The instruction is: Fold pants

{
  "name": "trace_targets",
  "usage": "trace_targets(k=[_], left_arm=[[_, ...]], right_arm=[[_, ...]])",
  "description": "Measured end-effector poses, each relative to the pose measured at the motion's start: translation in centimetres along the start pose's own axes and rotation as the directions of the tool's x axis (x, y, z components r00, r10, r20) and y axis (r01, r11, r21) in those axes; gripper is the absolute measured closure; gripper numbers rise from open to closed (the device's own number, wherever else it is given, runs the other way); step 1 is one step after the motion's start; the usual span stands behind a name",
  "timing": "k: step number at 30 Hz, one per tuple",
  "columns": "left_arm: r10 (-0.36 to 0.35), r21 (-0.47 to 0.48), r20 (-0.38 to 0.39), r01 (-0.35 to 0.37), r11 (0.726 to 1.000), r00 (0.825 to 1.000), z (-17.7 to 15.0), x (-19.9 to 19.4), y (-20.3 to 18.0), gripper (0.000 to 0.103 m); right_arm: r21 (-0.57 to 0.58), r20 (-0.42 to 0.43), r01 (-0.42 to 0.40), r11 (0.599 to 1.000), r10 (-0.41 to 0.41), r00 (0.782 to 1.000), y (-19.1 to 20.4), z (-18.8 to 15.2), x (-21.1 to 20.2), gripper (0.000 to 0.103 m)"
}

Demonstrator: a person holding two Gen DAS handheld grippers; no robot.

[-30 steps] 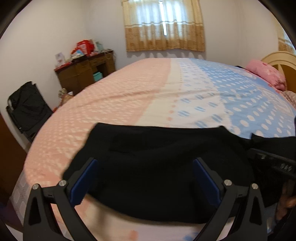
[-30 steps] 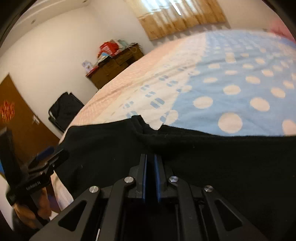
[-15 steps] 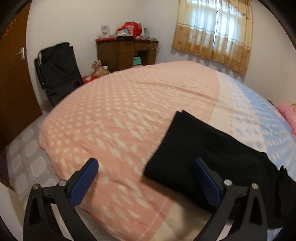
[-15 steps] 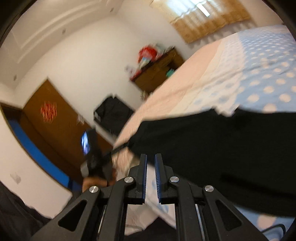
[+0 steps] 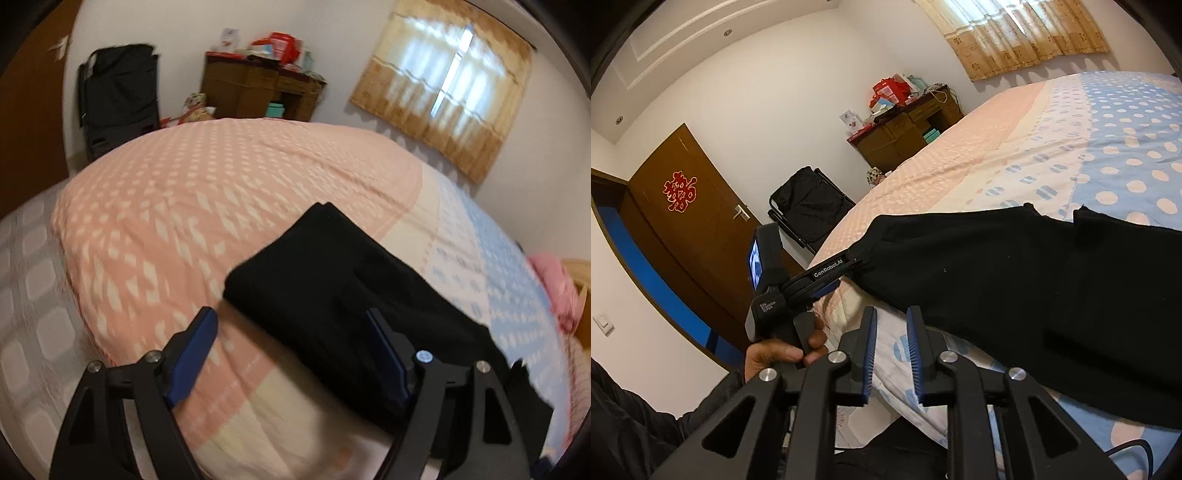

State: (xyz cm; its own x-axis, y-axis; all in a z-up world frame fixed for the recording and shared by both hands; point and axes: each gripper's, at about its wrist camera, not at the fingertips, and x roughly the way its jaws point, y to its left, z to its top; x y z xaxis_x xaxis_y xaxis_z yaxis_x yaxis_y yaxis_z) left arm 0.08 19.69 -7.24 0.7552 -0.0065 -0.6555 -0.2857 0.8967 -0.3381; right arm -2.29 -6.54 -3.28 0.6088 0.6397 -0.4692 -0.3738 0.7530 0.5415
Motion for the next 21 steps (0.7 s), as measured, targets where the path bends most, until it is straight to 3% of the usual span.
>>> trace_targets(k=[3, 5, 8, 10, 13, 16, 18, 21], left_arm=[[0.007, -0.04, -0.003, -0.007, 0.999, 1.0, 0.5, 0.4, -0.1, 0.025], [-0.017, -0.069, -0.001, 0.017, 0.997, 1.0, 1.2, 0.9, 0.1, 0.06], [-0.083, -0.123, -0.012, 0.081, 0.989, 0.997, 1.6, 1.8, 0.8, 0.081], [-0.09, -0.104, -0.004, 0.089, 0.991, 0.996, 1.5, 1.6, 0.5, 0.083], [-0.078, 0.03, 0.056, 0.077, 0.997, 0.995, 1.5, 0.0, -1.9, 0.083], [-0.133, 0.163, 0.121, 0.113, 0.98, 0.984, 1.6, -2.2, -4.6, 0.083], [-0.204, 0.289, 0.157, 0.152, 0.945, 0.966, 1.1, -4.1, -7.7, 0.083], [-0.331, 0.46, 0.153, 0.23, 0.858, 0.931, -0.5, -6.7, -12.7, 0.083]], right_arm=[[0.0, -0.004, -0.004, 1.0, 0.004, 1.0, -0.1, -0.1, 0.0, 0.082], [0.003, -0.001, 0.001, 1.0, -0.001, 1.0, -0.2, -0.1, -0.1, 0.082], [0.02, 0.014, 0.011, 1.0, -0.011, 1.0, -0.6, -0.2, -0.5, 0.082], [0.045, 0.035, 0.026, 0.999, -0.028, 0.999, -1.2, -0.1, -1.1, 0.082], [0.121, 0.099, 0.082, 0.989, -0.094, 0.991, -3.3, 0.4, -3.0, 0.082], [0.193, 0.166, 0.163, 0.967, -0.196, 0.966, -5.9, 0.8, -6.0, 0.082], [0.244, 0.198, 0.219, 0.945, -0.27, 0.942, -7.8, 0.6, -8.4, 0.081], [0.317, 0.228, 0.287, 0.904, -0.367, 0.902, -10.2, -0.3, -12.0, 0.081]])
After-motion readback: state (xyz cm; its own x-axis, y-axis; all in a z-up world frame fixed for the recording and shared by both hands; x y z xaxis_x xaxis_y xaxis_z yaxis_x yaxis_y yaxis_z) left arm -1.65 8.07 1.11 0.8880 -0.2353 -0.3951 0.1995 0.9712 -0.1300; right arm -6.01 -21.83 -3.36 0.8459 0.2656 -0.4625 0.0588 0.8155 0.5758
